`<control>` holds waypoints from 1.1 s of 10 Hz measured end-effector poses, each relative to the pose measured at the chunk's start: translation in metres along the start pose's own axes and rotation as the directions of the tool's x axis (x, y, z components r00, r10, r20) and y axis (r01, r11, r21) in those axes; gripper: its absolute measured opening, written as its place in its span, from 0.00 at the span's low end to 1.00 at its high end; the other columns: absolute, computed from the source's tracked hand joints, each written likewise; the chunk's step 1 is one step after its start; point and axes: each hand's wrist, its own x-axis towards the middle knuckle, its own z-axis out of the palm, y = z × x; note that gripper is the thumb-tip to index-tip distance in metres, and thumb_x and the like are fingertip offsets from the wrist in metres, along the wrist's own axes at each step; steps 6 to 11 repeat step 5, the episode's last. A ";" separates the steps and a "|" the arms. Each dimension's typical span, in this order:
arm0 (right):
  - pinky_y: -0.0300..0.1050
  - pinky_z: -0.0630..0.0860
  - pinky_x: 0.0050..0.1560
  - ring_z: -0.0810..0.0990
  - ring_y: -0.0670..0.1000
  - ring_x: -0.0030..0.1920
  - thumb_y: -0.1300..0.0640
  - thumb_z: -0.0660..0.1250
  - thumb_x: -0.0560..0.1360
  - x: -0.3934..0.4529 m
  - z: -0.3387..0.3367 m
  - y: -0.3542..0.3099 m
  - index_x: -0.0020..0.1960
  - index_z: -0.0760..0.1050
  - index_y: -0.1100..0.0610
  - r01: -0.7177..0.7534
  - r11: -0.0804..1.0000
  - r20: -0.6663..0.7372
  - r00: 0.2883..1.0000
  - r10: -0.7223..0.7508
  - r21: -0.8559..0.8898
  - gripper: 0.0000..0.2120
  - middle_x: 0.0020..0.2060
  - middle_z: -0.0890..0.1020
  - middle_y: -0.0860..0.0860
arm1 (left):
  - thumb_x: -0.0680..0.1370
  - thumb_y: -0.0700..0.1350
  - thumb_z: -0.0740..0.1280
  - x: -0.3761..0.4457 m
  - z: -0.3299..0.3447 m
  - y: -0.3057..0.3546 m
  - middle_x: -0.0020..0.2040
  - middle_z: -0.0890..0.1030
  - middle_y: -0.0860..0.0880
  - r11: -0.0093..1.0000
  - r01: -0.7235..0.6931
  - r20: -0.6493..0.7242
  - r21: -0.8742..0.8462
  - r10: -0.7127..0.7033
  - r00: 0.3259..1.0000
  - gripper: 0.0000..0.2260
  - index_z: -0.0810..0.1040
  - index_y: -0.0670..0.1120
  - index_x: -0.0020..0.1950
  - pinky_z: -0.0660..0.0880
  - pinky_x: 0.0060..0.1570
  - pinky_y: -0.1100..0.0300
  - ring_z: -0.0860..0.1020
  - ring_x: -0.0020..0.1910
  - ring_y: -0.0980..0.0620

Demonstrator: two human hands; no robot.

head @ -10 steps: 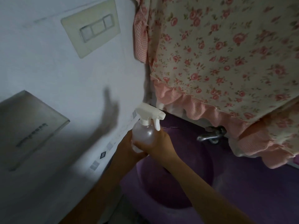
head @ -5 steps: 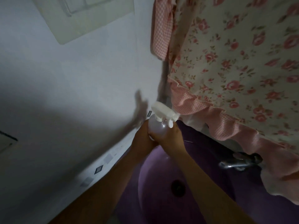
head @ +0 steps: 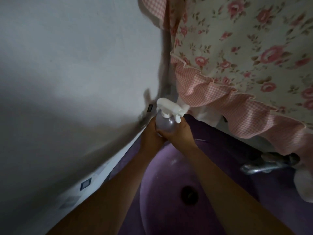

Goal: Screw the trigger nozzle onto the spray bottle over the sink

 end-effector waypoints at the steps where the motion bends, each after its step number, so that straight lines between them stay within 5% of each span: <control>1: 0.41 0.76 0.55 0.79 0.47 0.59 0.53 0.81 0.65 0.004 -0.001 0.002 0.72 0.70 0.55 0.002 1.000 -0.002 1.000 -0.002 -0.015 0.39 0.61 0.80 0.49 | 0.64 0.38 0.77 0.005 0.003 -0.002 0.52 0.78 0.55 0.987 0.102 0.014 -0.126 -0.101 0.995 0.31 0.66 0.60 0.57 0.72 0.46 0.67 0.77 0.47 0.61; 2: 0.44 0.78 0.58 0.78 0.46 0.59 0.54 0.81 0.64 0.005 0.001 0.001 0.71 0.69 0.55 -0.002 1.000 -0.004 1.000 0.002 -0.001 0.39 0.62 0.79 0.49 | 0.64 0.37 0.78 0.010 0.009 -0.006 0.55 0.80 0.52 0.971 0.095 -0.016 -0.218 -0.101 0.995 0.32 0.66 0.60 0.57 0.74 0.49 0.61 0.78 0.51 0.54; 4: 0.41 0.75 0.57 0.77 0.48 0.61 0.55 0.82 0.65 -0.003 -0.009 -0.003 0.73 0.68 0.56 -0.031 0.999 0.052 0.998 0.031 -0.015 0.41 0.63 0.78 0.50 | 0.67 0.37 0.76 0.008 0.006 0.000 0.55 0.78 0.53 0.957 0.145 0.045 -0.252 -0.138 0.989 0.28 0.70 0.49 0.64 0.73 0.45 0.72 0.76 0.49 0.58; 5: 0.41 0.70 0.66 0.75 0.54 0.69 0.55 0.80 0.68 -0.031 -0.024 -0.007 0.74 0.70 0.59 -0.054 0.998 -0.095 0.994 0.050 -0.041 0.38 0.69 0.77 0.55 | 0.78 0.45 0.61 -0.006 0.003 0.003 0.48 0.84 0.54 0.930 0.101 0.053 -0.354 -0.089 0.995 0.10 0.79 0.47 0.57 0.75 0.47 0.70 0.81 0.43 0.58; 11: 0.41 0.70 0.66 0.75 0.54 0.69 0.55 0.80 0.68 -0.031 -0.024 -0.007 0.74 0.70 0.59 -0.054 0.998 -0.095 0.994 0.050 -0.041 0.38 0.69 0.77 0.55 | 0.78 0.45 0.61 -0.006 0.003 0.003 0.48 0.84 0.54 0.930 0.101 0.053 -0.354 -0.089 0.995 0.10 0.79 0.47 0.57 0.75 0.47 0.70 0.81 0.43 0.58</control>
